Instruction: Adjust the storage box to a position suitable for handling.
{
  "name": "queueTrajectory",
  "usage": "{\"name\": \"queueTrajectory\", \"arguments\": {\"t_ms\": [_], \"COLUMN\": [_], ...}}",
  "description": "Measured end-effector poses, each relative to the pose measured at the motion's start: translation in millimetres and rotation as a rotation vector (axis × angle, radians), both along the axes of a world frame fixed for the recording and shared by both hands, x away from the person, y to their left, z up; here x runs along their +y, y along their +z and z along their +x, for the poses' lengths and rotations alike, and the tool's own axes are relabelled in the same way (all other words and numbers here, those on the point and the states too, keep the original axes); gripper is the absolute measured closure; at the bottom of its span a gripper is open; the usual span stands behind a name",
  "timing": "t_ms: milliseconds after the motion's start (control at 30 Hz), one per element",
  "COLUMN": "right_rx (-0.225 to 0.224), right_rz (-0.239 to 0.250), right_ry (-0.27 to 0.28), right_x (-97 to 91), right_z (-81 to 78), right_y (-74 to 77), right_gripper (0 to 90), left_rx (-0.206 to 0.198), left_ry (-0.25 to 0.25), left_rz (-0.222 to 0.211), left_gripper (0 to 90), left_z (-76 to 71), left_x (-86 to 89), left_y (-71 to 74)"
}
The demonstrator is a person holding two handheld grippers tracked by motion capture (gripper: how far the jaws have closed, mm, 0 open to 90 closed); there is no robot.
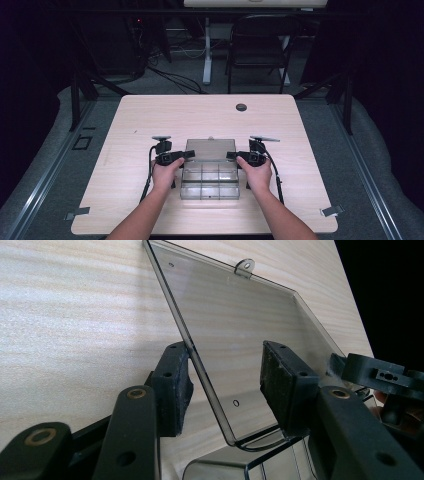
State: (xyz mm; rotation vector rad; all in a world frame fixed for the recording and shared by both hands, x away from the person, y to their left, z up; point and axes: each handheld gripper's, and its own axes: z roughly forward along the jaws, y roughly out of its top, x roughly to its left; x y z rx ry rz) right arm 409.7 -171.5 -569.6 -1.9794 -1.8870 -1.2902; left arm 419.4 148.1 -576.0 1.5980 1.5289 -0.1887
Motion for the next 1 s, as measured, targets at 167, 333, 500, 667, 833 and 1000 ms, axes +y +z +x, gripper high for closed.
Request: {"name": "queueTrajectory", "arguments": {"t_ms": [167, 333, 500, 667, 833, 1000], "right_rx": [-0.026, -0.099, -0.144, -0.19, -0.266, -0.264], "right_rz": [-0.039, -0.096, -0.144, -0.258, -0.324, -0.319], "right_ry": [0.006, 0.023, 0.076, 0.116, 0.137, 0.155], "right_x": [-6.5, -14.6, -19.1, -17.3, -16.1, -19.2], "right_z": [-1.8, -9.4, -18.9, -30.4, -38.4, -42.2], "right_y": [5.2, 16.1, 26.8, 32.5, 38.6, 38.1], "right_gripper": [58.2, 59.3, 58.8, 58.9, 62.3, 62.7], "left_rx": [-0.024, -0.061, -0.099, -0.136, -0.177, -0.229], "left_ry": [0.012, 0.007, -0.01, -0.02, -0.036, -0.061], "left_rz": [0.036, 0.089, 0.129, 0.129, 0.17, 0.212], "left_gripper": [54.1, 54.2, 54.4, 52.9, 51.6, 55.3], "left_z": [-1.7, -7.8, -16.9, -26.1, -36.4, -44.2], "left_x": [8.1, 18.8, 28.5, 34.2, 34.7, 34.5], "left_y": [4.9, 14.2, 22.2, 27.7, 31.5, 29.8]}}
